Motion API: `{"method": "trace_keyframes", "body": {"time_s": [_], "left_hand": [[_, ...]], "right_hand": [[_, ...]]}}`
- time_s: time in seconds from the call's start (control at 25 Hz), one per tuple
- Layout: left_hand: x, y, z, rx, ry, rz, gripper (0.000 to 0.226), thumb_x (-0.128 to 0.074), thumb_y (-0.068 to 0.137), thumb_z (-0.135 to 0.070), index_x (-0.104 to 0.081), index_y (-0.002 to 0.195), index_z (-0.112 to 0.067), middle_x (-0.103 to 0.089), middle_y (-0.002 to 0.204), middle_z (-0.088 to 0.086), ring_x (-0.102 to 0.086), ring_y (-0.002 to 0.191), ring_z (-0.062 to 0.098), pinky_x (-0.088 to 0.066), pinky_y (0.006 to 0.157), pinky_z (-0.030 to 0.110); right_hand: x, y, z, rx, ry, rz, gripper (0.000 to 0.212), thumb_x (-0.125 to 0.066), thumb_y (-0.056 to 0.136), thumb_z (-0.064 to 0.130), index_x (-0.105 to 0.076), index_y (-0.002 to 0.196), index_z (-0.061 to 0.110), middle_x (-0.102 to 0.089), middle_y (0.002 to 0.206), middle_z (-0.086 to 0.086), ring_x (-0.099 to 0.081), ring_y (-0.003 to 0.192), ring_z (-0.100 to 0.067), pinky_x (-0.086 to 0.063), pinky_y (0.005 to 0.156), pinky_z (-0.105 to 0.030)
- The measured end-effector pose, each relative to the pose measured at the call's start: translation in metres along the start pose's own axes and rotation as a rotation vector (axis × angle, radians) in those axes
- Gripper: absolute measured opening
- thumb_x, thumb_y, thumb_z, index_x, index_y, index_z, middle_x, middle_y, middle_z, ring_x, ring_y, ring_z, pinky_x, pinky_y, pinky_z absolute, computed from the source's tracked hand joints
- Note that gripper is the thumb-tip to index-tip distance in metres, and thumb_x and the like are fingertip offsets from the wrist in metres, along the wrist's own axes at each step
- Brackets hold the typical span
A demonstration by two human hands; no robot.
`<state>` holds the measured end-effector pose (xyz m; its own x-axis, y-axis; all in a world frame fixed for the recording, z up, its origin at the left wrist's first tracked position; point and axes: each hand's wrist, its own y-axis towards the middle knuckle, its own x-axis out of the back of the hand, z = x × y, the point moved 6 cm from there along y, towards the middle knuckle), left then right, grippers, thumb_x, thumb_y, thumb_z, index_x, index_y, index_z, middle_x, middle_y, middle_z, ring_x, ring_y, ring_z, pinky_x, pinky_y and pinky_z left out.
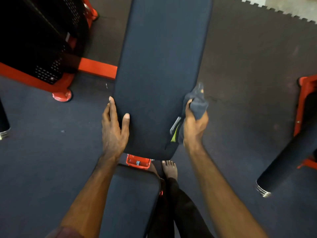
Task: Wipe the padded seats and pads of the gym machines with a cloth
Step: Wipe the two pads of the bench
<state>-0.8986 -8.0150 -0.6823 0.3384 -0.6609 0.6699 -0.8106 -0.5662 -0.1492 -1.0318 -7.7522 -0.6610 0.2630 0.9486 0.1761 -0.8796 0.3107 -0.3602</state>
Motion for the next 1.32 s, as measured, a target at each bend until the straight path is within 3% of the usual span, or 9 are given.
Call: {"method": "trace_keyframes", "body": {"time_s": [0.12,0.2,0.36,0.44,0.64,0.8,0.96,1.16,1.32], "left_hand": [[-0.004,-0.012,0.013,0.02,-0.01,-0.01,0.073,-0.045,0.11,-0.052,0.0,0.167,-0.042,-0.02,0.171,0.007,-0.025,0.158,0.023,-0.029,0.128,0.052],[-0.004,-0.021,0.019,0.012,-0.018,-0.007,0.073,-0.045,0.11,-0.052,-0.001,0.167,-0.041,-0.019,0.171,0.006,-0.023,0.159,0.021,-0.027,0.128,0.052],[-0.009,-0.033,0.035,0.028,-0.045,0.044,0.074,-0.046,0.11,-0.052,0.002,0.166,-0.045,-0.016,0.172,0.005,-0.022,0.16,0.02,-0.027,0.129,0.052],[-0.01,-0.04,0.042,0.02,-0.062,0.048,0.074,-0.047,0.11,-0.051,0.001,0.167,-0.044,-0.016,0.172,0.006,-0.022,0.159,0.02,-0.027,0.129,0.051],[-0.005,-0.061,0.053,0.049,-0.095,0.141,0.075,-0.048,0.11,-0.049,0.002,0.166,-0.048,-0.01,0.174,0.002,-0.015,0.162,0.016,-0.025,0.13,0.051],[0.002,-0.069,0.065,0.054,-0.109,0.215,0.074,-0.047,0.11,-0.05,0.002,0.166,-0.048,-0.012,0.173,0.002,-0.016,0.161,0.016,-0.024,0.131,0.048],[0.011,-0.072,0.074,0.07,-0.132,0.247,0.068,-0.045,0.109,-0.053,-0.002,0.163,-0.055,-0.024,0.168,0.001,-0.037,0.152,0.027,-0.033,0.126,0.048],[0.019,-0.073,0.086,0.074,-0.156,0.25,0.061,-0.042,0.111,-0.047,-0.021,0.167,-0.037,-0.031,0.169,-0.005,-0.028,0.156,0.005,-0.022,0.128,0.028],[0.028,-0.08,0.105,0.107,-0.202,0.29,0.056,-0.043,0.111,-0.049,-0.033,0.164,-0.036,-0.039,0.166,-0.015,-0.034,0.151,-0.004,-0.027,0.129,0.031]], "right_hand": [[0.008,-0.02,-0.032,-0.015,-0.026,-0.006,0.061,-0.078,0.087,0.037,-0.064,0.134,0.002,-0.068,0.135,-0.018,-0.066,0.125,-0.034,-0.053,0.105,-0.053],[0.026,-0.064,-0.068,-0.076,-0.019,0.029,0.067,-0.076,0.085,0.044,-0.063,0.136,0.004,-0.067,0.137,-0.016,-0.065,0.128,-0.032,-0.05,0.108,-0.056],[0.03,-0.054,-0.066,-0.139,0.05,0.006,0.031,-0.078,0.093,0.023,-0.07,0.121,0.015,-0.074,0.108,0.008,-0.07,0.096,0.004,-0.057,0.09,-0.027],[0.023,-0.036,-0.057,-0.091,0.097,-0.047,0.021,-0.075,0.096,0.013,-0.069,0.115,0.022,-0.072,0.104,0.013,-0.067,0.09,0.011,-0.054,0.085,-0.018],[0.035,-0.093,-0.118,-0.213,0.153,-0.238,0.045,-0.083,0.081,0.047,-0.074,0.118,0.022,-0.076,0.122,0.003,-0.071,0.116,-0.014,-0.055,0.106,-0.044],[0.026,-0.125,-0.148,-0.319,0.256,-0.376,0.027,-0.08,0.09,0.033,-0.074,0.115,0.023,-0.076,0.115,0.007,-0.071,0.111,-0.013,-0.052,0.109,-0.043],[0.007,-0.147,-0.205,-0.32,0.328,-0.452,0.066,-0.084,0.071,0.061,-0.071,0.126,0.026,-0.076,0.123,-0.002,-0.072,0.116,-0.024,-0.054,0.106,-0.053],[-0.029,-0.195,-0.177,-0.347,0.404,-0.489,0.07,-0.074,0.074,0.046,-0.064,0.139,0.019,-0.072,0.132,0.0,-0.068,0.122,-0.016,-0.05,0.112,-0.043],[-0.081,-0.247,-0.173,-0.377,0.343,-0.265,0.067,-0.074,0.076,0.032,-0.066,0.139,0.013,-0.073,0.13,0.001,-0.068,0.123,-0.015,-0.05,0.112,-0.043]]}}
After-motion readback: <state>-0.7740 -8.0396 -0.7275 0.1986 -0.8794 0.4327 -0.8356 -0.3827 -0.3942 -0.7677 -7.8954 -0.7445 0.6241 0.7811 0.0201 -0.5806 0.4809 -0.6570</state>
